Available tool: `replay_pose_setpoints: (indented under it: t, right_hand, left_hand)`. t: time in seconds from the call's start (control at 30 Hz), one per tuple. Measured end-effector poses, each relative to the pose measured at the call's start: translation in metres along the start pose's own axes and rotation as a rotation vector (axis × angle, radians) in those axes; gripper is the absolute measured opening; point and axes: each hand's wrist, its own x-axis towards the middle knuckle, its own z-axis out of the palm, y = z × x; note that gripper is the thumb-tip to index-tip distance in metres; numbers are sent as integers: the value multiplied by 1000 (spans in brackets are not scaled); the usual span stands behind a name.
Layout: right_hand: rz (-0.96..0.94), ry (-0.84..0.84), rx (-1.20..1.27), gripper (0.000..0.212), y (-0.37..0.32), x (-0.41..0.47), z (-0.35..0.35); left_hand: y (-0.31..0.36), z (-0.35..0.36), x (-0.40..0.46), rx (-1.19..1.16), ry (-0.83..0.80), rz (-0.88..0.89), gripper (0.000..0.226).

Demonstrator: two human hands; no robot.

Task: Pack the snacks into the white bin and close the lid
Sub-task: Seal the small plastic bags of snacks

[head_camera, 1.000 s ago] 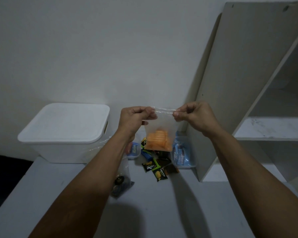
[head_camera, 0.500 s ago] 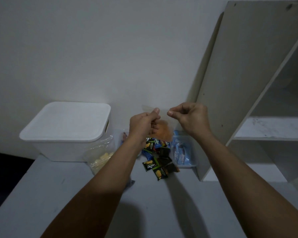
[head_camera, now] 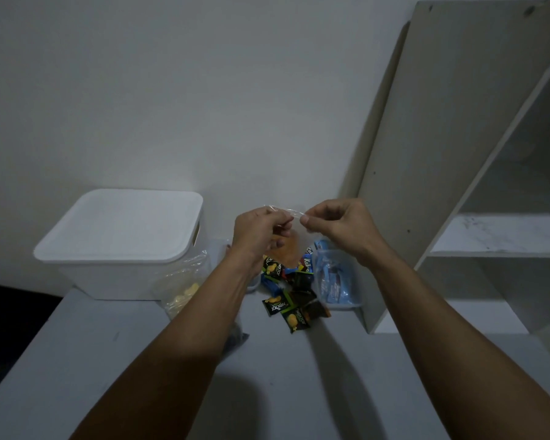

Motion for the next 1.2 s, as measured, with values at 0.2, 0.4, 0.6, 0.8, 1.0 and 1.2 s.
replay_pose_setpoints:
  t: [0.2, 0.4, 0.6, 0.8, 1.0, 1.2]
  right_hand:
    - [186, -34, 106, 10, 0, 2, -1]
    - [205, -23, 110, 8, 0, 1, 3]
    - [213, -123, 55, 14, 3, 6, 4]
    - [275, -269, 0, 17, 19, 3, 18]
    - [246, -368, -153, 6, 52, -16, 65]
    - [182, -396, -314, 18, 78, -30, 121]
  left_hand:
    - [-4, 2, -1, 116, -3, 93, 6]
    - [-7, -3, 0, 122, -1, 28, 12]
    - [-19, -27, -2, 219, 147, 135, 26]
    - [-50, -57, -18, 247, 22, 61, 9]
    - [-89, -87, -41, 166, 184, -77, 20]
    - [-125, -123, -67, 273, 264, -176, 4]
